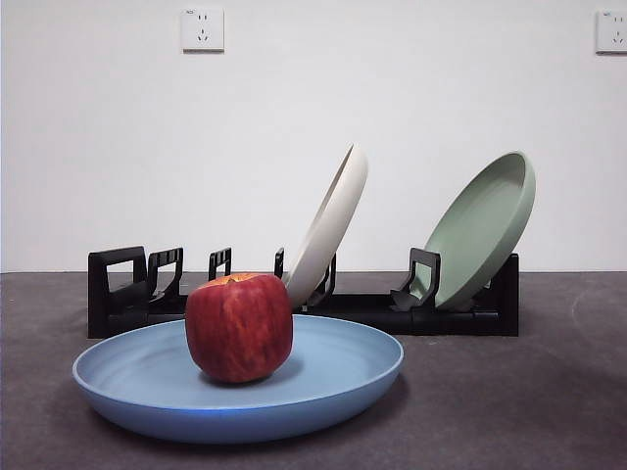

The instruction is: Take the blue plate from the plate rack,put the plate on the table,take the apple from the table,put the apple in the plate

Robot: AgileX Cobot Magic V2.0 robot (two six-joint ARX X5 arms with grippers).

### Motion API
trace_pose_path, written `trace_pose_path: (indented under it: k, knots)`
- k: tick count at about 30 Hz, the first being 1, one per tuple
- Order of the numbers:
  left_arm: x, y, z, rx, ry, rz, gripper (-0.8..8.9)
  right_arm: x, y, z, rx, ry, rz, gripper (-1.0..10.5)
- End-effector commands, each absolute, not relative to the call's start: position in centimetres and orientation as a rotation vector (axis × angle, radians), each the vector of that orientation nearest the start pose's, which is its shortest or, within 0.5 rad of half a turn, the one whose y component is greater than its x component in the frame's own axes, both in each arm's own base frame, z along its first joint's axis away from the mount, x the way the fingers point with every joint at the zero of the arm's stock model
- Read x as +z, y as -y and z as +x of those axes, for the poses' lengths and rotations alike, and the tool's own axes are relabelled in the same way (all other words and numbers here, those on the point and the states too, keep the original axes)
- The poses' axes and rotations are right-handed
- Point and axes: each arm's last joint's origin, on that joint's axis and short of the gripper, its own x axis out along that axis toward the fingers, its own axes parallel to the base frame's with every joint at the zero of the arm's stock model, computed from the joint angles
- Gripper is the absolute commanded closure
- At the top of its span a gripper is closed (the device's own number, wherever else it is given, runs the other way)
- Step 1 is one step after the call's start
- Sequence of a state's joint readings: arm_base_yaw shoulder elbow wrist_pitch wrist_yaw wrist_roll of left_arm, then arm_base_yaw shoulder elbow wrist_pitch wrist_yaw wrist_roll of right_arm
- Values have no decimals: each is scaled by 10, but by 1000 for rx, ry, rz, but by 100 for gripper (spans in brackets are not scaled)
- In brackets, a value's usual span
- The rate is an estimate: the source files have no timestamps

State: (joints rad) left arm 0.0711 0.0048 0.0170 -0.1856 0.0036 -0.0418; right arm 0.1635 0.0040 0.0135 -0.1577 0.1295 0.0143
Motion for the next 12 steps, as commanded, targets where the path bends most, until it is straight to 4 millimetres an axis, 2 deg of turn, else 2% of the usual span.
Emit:
trace_pose_path:
  k: [1, 12]
  knots:
    - [147, -7, 96, 72, -179, -39, 816, 149, -12, 95, 46, -165, 17, 962]
    - [147, -7, 96, 72, -179, -39, 816, 149, -13, 95, 49, -165, 35, 962]
